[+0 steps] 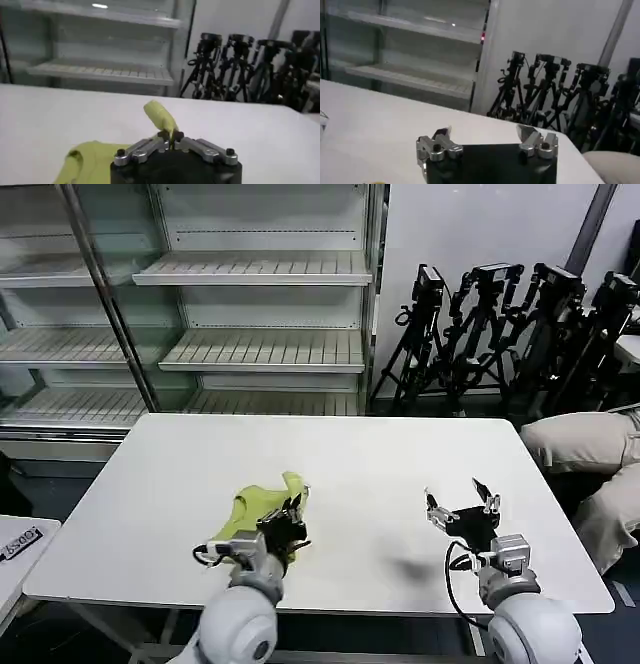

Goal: Fold and organize the clothes.

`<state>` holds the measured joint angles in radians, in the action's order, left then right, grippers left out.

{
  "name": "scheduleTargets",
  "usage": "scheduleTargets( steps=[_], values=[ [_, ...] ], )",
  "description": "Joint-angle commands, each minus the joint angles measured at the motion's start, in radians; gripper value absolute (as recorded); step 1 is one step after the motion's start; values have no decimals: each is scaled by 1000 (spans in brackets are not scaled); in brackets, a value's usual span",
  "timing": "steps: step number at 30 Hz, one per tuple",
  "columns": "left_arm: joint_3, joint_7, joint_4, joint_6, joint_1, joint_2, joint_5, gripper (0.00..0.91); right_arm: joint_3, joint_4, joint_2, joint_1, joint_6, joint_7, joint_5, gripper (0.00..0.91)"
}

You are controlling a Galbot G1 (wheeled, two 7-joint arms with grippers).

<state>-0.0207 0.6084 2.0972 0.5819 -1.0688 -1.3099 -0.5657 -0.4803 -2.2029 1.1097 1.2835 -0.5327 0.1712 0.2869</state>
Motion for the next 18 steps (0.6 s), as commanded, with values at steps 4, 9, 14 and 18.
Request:
scheduleTargets(
  steps=[4,9,14,18],
  values=[
    [79,139,-83,-4,128,-179,-105,907,11,51,-9,-93,4,-18,35,907],
    [32,61,-17,-5,149,-131,-130,907,24,72,2,-109,6,-26,37,907],
    [-94,-156,17,-6,123,3,59,907,29,110,8,-139,31,-39,30,907],
    [-362,-565,-151,-222,27,165,437,907,26,172,14,-173,71,-60,0,907]
  ],
)
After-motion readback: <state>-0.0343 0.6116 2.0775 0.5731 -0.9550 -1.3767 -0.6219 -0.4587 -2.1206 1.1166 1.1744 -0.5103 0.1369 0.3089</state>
